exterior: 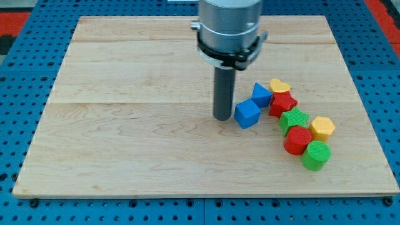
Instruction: Push the blue triangle to the top right of the yellow hexagon
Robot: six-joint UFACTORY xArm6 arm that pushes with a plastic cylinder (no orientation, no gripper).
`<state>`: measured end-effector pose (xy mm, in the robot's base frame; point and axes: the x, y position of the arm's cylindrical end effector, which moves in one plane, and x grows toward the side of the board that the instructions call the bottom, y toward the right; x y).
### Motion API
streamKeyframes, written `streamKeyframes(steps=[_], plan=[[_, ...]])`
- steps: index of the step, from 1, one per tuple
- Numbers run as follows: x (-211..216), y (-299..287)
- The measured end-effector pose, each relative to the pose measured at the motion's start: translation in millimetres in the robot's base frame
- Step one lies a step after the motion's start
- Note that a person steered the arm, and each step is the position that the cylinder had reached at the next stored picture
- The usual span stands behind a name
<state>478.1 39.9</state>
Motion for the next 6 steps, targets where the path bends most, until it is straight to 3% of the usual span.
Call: streamKeyframes(steps=[1, 2, 3, 4, 5, 6], plan=[[-27, -27], [-31, 12], [22, 64], [-3, -17], [-56, -42], [-80, -31]])
